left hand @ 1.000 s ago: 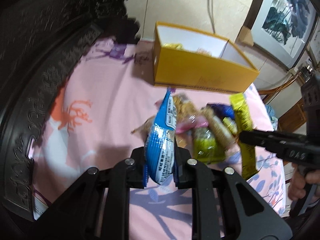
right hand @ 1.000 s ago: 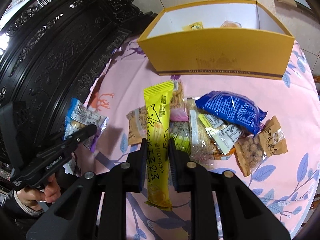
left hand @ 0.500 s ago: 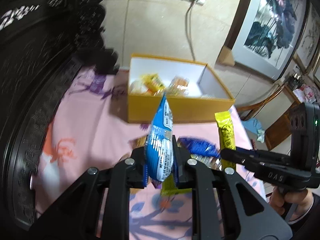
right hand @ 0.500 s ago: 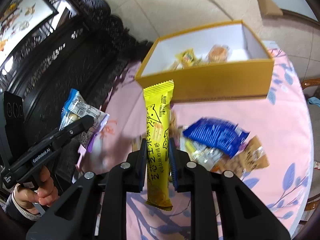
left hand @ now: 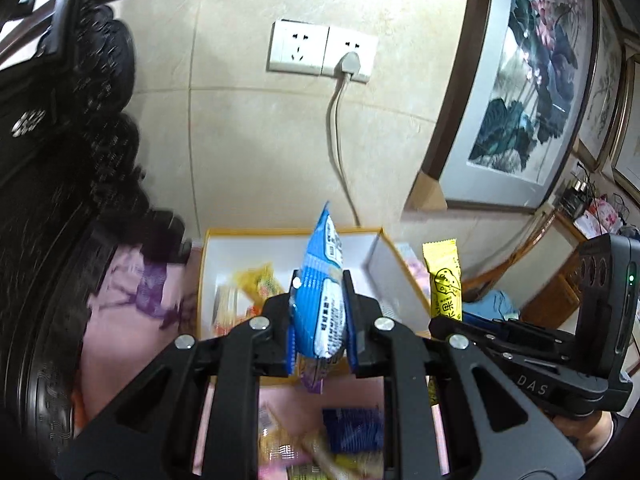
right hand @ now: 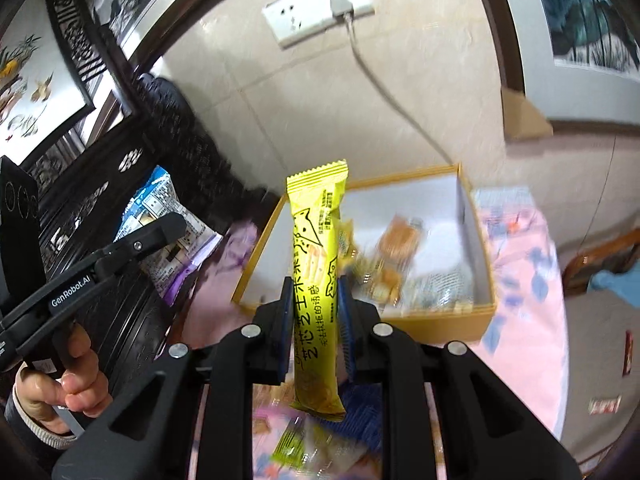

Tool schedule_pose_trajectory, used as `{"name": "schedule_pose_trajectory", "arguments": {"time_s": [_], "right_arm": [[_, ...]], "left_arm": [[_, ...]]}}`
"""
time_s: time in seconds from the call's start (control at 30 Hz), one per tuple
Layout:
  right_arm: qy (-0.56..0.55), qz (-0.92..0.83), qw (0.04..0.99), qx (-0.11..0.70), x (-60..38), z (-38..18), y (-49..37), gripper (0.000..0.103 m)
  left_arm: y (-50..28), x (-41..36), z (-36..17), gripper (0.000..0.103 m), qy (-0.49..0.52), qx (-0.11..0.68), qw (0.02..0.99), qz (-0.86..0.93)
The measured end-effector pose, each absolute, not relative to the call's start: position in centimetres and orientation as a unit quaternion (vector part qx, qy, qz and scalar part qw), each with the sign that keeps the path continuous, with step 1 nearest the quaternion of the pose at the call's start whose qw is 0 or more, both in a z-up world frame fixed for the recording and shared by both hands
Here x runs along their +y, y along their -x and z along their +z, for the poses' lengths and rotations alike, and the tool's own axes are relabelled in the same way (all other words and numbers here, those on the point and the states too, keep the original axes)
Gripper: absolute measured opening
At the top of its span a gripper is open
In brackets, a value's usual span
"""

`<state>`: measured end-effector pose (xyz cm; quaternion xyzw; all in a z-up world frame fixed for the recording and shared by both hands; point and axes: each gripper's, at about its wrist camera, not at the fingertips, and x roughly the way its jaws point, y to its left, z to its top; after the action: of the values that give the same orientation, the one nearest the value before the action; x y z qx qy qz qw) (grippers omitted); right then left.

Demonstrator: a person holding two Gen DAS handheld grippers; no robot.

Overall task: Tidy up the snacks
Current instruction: 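Carry the yellow stick and blue-white packet into the yellow box with both tools, release, then move both tools back toward the snack pile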

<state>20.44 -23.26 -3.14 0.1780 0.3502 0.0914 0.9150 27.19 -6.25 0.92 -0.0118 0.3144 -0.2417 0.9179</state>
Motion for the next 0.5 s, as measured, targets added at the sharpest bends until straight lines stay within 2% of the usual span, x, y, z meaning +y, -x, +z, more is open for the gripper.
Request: {"name": "schedule_pose_trajectory", "arguments": {"time_s": [0.37, 0.4, 0.43, 0.47, 0.5], "right_arm": [[-0.162, 0.067, 0.921, 0.347, -26.0, -4.1, -27.9, 0.021], [-0.16, 0.062, 0.922, 0.347, -26.1, -4.2, -28.3, 0.024], [-0.158, 0.058, 0.922, 0.349, -26.2, -4.3, -28.7, 0.037], [-0.157, 0.048, 0.922, 0.351, -26.2, -4.2, -28.9, 0.049], [-0.158, 0.03, 0.925, 0.345, -26.4, -3.9, -28.9, 0.065]], "left_arm": [[-35.6, -9.8, -0.5, 0.018, -0.001, 0.322, 0.921, -0.219], [-36.0, -10.0, -0.7, 0.024, -0.002, 0.322, 0.922, -0.214], [-36.5, -10.1, -0.8, 0.054, -0.006, 0.323, 0.925, -0.201], [-36.6, -10.1, -0.8, 0.09, -0.008, 0.322, 0.929, -0.185], [-36.4, -9.9, -0.7, 0.095, -0.009, 0.315, 0.934, -0.167]]}}
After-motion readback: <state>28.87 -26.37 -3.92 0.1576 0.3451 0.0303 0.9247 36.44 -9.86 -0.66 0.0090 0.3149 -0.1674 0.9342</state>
